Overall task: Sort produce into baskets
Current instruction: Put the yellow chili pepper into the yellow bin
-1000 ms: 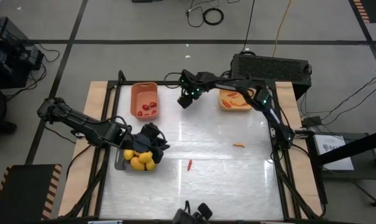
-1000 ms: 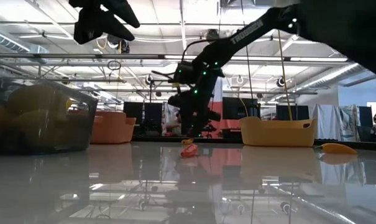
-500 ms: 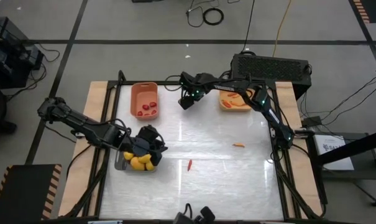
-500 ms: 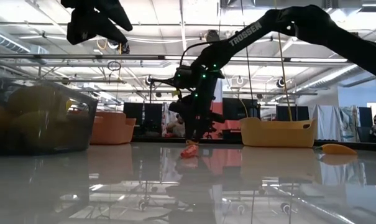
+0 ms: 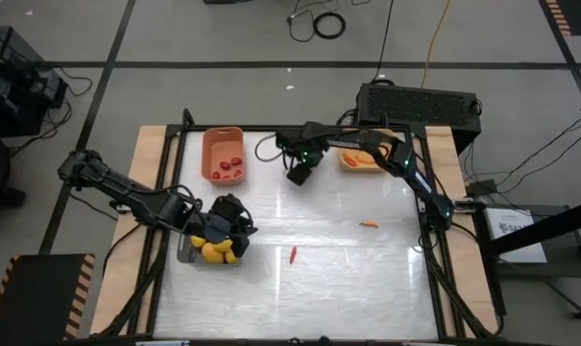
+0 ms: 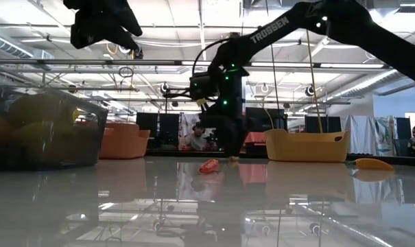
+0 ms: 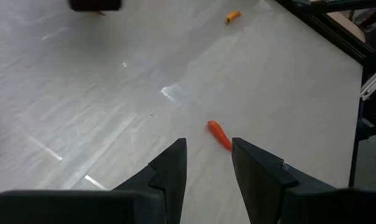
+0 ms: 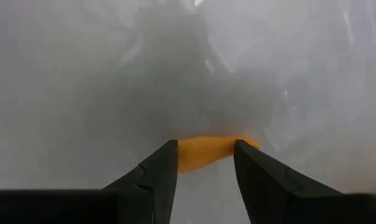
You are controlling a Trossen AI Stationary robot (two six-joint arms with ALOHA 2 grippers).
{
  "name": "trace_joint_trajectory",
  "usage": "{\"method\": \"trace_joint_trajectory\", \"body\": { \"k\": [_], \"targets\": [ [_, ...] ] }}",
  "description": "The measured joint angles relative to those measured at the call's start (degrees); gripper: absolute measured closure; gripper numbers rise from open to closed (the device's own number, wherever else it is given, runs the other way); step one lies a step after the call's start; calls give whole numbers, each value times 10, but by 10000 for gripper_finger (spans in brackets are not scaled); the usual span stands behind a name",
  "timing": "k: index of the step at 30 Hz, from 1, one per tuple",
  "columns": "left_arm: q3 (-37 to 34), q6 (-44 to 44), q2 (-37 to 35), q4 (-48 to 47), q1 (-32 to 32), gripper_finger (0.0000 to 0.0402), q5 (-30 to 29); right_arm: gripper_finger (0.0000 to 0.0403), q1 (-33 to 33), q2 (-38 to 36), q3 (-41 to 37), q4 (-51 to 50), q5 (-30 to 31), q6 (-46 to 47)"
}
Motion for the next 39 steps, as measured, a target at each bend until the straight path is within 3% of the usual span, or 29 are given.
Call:
{"method": "trace_joint_trajectory", "body": {
  "k": [13, 20, 26, 32, 39],
  "targets": [
    [0, 0, 0, -2, -8, 267, 0, 253, 134, -1, -2, -95, -6, 0],
    [0, 0, 0, -2, -16, 267, 0, 253, 202, -46, -11, -99, 51, 31],
    [0, 2, 0, -7, -15, 267, -7, 253, 229, -112, -118, -54, 68, 109],
    [0, 18, 0, -9, -8, 267, -14, 253, 213, -170, -263, 116, 24, 160],
    [0, 20, 0, -9, 10, 267, -10, 253, 202, -186, -298, 154, 35, 183]
  ]
}}
